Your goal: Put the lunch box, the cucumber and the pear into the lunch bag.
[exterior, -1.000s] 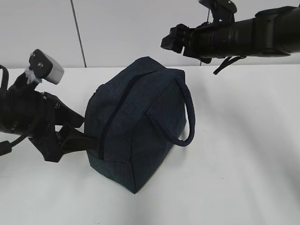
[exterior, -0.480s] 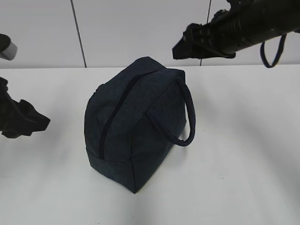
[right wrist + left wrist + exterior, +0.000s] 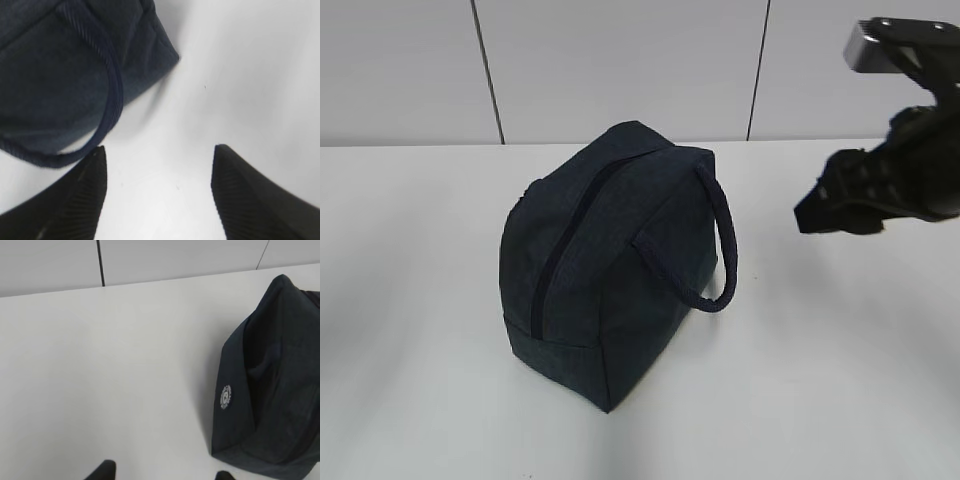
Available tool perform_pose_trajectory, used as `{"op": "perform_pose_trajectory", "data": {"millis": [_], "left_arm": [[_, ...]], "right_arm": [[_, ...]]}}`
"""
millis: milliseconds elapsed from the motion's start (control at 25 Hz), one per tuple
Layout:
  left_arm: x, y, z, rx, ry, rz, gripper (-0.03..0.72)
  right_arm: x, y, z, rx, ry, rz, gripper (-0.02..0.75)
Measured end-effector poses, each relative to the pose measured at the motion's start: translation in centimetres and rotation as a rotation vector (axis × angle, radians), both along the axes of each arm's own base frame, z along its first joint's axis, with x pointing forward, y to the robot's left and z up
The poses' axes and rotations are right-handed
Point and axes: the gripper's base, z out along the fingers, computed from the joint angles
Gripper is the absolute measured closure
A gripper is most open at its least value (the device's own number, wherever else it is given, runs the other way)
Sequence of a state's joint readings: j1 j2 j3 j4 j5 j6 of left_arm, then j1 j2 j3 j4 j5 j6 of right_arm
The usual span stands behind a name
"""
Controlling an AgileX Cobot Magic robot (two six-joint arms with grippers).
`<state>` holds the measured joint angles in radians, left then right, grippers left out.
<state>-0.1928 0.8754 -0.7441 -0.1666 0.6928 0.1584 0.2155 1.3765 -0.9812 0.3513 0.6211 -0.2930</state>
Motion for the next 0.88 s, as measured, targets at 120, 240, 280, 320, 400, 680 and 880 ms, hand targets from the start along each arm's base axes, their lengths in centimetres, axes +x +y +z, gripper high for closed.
{"op": "perform_pose_trajectory", "data": {"millis": [120,240,280,320,400,680,880], "left_arm": [[-2.2,1.0,0.6,0.042,0.01,0.025,0.333],[-4.2,1.9,0.9,0.075,0.03,0.06,0.335],[-4.7,2.1,1.0,0.08,0.027,0.07,0.337],[-5.4,2.2,1.2,0.083,0.02,0.075,0.338],[-6.5,2.5,1.3,0.08,-0.007,0.08,0.338],[-9.8,2.9,-1.0,0.088,0.036,0.076,0.338],[-11.3,3.2,-2.8,0.09,0.054,0.076,0.339]], "right_arm": [[-3.8,-1.2,1.0,-0.045,0.025,-0.009,0.235],[-6.9,-2.5,1.8,-0.125,0.064,-0.035,0.236],[-7.8,-3.0,1.9,-0.156,0.077,-0.051,0.237],[-8.8,-3.5,2.0,-0.184,0.078,-0.068,0.237],[-10.7,-4.4,2.2,-0.226,0.077,-0.09,0.237],[-17.5,-6.2,0.7,-0.259,0.076,-0.112,0.239],[-21.3,-7.1,-1.1,-0.249,0.041,-0.121,0.239]]}}
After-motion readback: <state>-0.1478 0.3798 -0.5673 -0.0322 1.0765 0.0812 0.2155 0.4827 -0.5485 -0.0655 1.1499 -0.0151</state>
